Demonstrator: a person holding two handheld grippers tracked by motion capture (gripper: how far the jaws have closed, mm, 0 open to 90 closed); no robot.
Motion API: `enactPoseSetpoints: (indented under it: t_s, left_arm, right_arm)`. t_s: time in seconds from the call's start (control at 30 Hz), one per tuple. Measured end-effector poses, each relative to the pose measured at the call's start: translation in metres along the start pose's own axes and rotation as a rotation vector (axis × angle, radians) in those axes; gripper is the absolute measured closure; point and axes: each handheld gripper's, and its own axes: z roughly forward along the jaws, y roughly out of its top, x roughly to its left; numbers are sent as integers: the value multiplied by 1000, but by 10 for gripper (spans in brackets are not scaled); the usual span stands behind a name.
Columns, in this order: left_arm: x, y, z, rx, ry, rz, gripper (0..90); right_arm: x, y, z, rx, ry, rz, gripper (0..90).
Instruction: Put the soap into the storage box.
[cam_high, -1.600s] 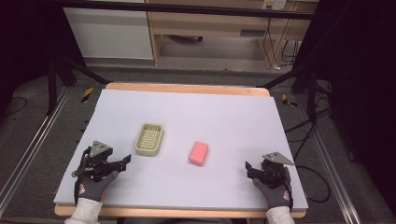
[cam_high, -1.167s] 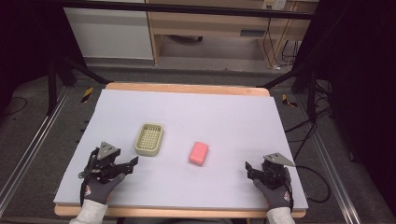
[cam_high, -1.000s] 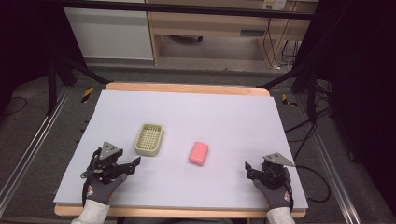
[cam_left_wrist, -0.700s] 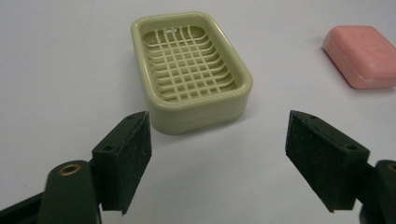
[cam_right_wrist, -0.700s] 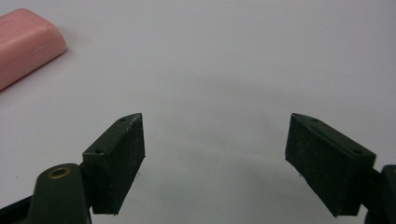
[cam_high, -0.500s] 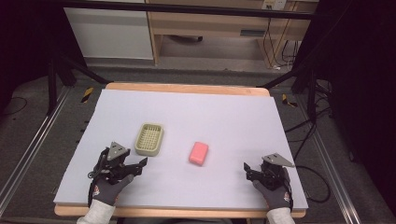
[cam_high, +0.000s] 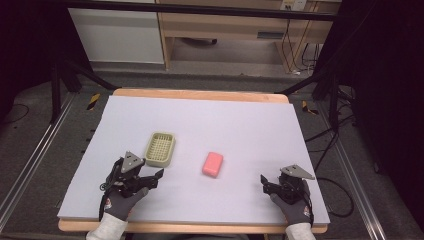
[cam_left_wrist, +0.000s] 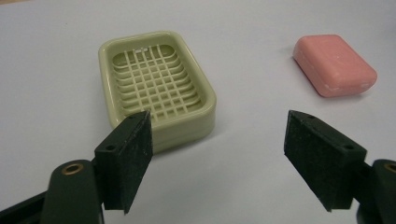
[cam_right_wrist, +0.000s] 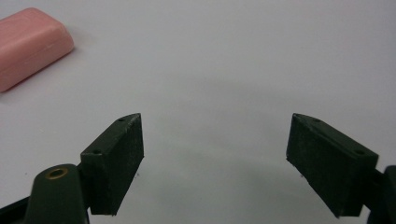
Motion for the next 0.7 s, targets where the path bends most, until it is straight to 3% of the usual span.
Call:
enactPoseSetpoints:
  t_s: [0.7]
  left_arm:
    - [-17, 41, 3, -55, -40, 21, 232]
  right_arm:
    - [0, 0, -1, 1, -3, 3, 183]
